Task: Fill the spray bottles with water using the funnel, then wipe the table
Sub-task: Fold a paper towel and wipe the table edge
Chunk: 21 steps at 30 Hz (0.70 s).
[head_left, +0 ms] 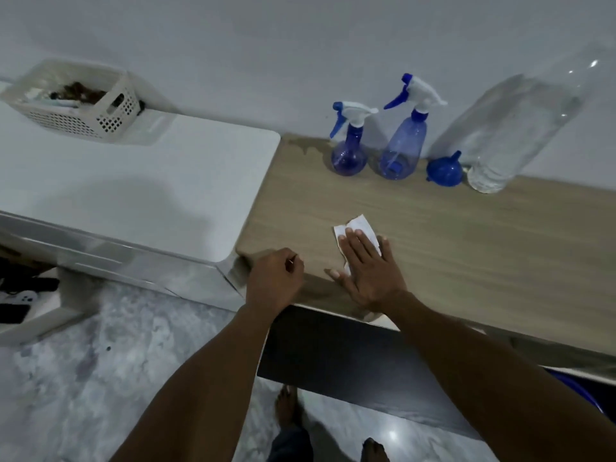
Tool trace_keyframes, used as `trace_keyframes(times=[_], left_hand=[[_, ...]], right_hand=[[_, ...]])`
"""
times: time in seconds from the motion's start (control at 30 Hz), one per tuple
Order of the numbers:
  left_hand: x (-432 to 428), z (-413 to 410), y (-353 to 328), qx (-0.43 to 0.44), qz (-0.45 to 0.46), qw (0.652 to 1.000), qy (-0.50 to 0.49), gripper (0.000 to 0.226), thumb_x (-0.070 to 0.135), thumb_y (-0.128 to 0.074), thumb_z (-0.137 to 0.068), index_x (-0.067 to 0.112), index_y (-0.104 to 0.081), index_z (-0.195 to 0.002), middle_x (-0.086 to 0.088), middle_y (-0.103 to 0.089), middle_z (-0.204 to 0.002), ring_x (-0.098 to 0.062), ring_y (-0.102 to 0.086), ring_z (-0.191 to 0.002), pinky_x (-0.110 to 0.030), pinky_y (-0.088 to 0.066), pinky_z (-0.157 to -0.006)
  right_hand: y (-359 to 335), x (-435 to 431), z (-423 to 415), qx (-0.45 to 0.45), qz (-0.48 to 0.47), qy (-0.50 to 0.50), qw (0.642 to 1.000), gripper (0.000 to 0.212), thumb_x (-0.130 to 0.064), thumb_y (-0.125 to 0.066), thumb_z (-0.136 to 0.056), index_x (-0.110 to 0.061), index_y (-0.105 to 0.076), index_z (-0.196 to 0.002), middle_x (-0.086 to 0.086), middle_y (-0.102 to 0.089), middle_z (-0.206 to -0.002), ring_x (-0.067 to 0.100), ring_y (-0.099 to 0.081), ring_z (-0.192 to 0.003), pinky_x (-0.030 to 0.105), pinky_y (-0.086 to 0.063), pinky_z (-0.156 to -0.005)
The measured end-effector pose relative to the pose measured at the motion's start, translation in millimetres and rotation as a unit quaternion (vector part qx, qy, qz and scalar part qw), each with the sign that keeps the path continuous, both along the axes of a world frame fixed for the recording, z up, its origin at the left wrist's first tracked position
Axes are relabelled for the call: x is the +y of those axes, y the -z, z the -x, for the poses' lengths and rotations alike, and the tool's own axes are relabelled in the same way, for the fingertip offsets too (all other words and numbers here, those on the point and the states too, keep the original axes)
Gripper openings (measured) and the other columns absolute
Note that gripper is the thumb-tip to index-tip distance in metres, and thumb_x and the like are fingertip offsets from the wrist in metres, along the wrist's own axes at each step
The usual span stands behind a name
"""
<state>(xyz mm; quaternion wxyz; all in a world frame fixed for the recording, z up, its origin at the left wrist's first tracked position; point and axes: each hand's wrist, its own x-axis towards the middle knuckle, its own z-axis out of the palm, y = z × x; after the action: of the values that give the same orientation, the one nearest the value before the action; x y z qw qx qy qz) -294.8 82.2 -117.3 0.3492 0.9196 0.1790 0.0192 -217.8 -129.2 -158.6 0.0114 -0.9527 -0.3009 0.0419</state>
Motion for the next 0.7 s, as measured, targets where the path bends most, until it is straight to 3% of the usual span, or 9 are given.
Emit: trace_keyframes(times=[0.17, 0.33, 0.5, 0.6, 0.7], left_hand=[[-80.8, 11.6, 8.7, 0.033, 0.019, 0.997, 0.068, 0.028, 0.034, -0.053, -0.097, 0.019, -0.061, -0.075, 0.002, -0.064, -0.070, -0.018, -0.061, -0.070, -0.039, -0.054, -0.071], [-173.5, 15.5, 6.1, 0.058, 0.040, 0.989, 0.127, 0.029, 0.042, -0.054, -0.095, 0.021, -0.065, -0.079, 0.004, -0.067, -0.073, -0.019, -0.064, -0.073, -0.037, -0.056, -0.072], [-237.7, 18.3, 1.6, 0.069, 0.029, 0.981, 0.179, 0.037, 0.051, -0.050, -0.093, 0.021, -0.066, -0.079, 0.006, -0.068, -0.074, -0.018, -0.065, -0.075, -0.038, -0.057, -0.073], [-252.9, 20.1, 1.2, 0.062, 0.008, 0.978, 0.199, 0.042, 0.055, -0.046, -0.092, 0.020, -0.066, -0.079, 0.005, -0.069, -0.073, -0.016, -0.065, -0.075, -0.036, -0.056, -0.073], [-252.8, 20.4, -1.6, 0.077, -0.007, 0.974, 0.215, 0.039, 0.053, -0.048, -0.094, 0.021, -0.066, -0.080, 0.005, -0.069, -0.076, -0.017, -0.065, -0.078, -0.036, -0.056, -0.074]], right_hand=[[-0.1, -111.1, 13.6, -0.005, -0.001, 0.077, 0.997, 0.081, -0.071, -0.014, -0.097, -0.021, -0.012, -0.160, 0.001, -0.009, -0.168, 0.018, -0.007, -0.155, 0.058, -0.012, -0.120], [-0.3, -218.8, 26.5, -0.014, 0.003, 0.149, 0.989, 0.083, -0.071, -0.010, -0.096, -0.019, -0.020, -0.159, 0.003, -0.016, -0.166, 0.020, -0.016, -0.153, 0.059, -0.020, -0.116], [1.0, -296.4, 39.2, -0.001, -0.004, 0.242, 0.970, 0.087, -0.075, -0.002, -0.093, -0.021, -0.010, -0.160, -0.001, -0.004, -0.168, 0.017, -0.004, -0.155, 0.059, -0.010, -0.120], [-1.5, -308.8, 52.3, 0.005, -0.048, 0.350, 0.936, 0.089, -0.075, -0.004, -0.094, -0.014, -0.009, -0.159, 0.005, -0.003, -0.168, 0.021, -0.001, -0.155, 0.059, -0.001, -0.119], [0.4, -289.4, 57.8, 0.003, -0.081, 0.472, 0.878, 0.089, -0.071, -0.007, -0.096, -0.006, -0.012, -0.157, 0.014, -0.008, -0.166, 0.029, -0.002, -0.154, 0.065, -0.003, -0.119]])
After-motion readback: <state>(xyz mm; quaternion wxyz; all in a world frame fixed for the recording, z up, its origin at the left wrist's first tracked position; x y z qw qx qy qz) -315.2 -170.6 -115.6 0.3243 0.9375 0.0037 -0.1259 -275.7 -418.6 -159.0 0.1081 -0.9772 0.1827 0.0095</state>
